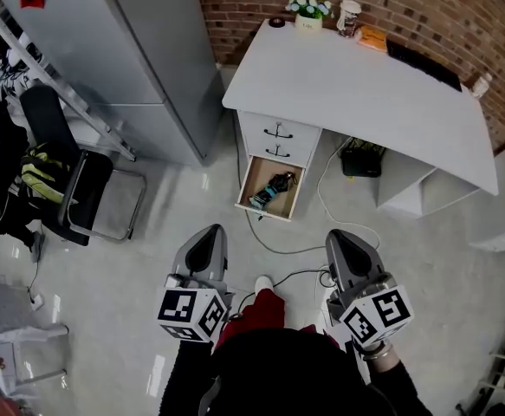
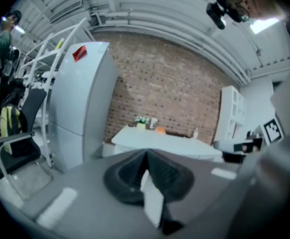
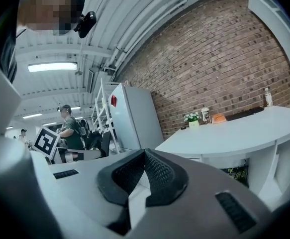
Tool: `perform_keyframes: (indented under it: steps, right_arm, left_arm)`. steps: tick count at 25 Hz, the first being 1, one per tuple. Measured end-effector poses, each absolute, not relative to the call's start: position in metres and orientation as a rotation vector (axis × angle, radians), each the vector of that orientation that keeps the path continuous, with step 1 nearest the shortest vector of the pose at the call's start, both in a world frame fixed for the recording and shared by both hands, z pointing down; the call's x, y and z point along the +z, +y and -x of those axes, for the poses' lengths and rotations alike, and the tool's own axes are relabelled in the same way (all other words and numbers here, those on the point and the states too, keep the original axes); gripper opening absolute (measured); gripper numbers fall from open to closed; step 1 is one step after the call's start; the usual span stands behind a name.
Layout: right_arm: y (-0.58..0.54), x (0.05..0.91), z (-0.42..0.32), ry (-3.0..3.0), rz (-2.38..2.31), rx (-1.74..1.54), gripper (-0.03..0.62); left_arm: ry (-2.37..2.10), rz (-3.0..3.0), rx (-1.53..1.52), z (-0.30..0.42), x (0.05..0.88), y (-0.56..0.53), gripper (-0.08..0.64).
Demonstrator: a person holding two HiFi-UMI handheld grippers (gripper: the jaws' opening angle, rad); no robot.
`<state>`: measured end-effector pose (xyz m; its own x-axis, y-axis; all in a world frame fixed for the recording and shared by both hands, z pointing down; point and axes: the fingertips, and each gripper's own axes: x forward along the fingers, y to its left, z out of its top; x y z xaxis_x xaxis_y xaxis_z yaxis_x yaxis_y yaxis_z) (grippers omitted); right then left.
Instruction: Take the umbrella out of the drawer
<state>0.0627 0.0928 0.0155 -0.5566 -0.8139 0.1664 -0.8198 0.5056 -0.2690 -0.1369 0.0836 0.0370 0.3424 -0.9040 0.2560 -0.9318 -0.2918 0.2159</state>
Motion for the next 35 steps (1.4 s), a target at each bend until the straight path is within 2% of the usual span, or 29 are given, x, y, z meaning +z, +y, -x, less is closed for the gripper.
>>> perform_keyframes:
  steps: [8,20,35]
  right_arm:
    - [0.057,0.034,-0.04,-2.628,-1.485,0.539,-0.003]
    - [0.004,0.085,-0.056,-2.522,-1.496,0.623,-0.003]
    - [-0.051,0.209,-0.073,-2.439,-1.431,0.702,-0.002]
  left_arm:
    - [-1.557,-2.282,0.132,0.161,0.061,0.038,0.003]
    - [-1.517,-2.298,0.214,0.155,0.101,-0.029,0.003]
    - [-1.421,-2.258,0.293,0.118,0.235,-0.093,0.003]
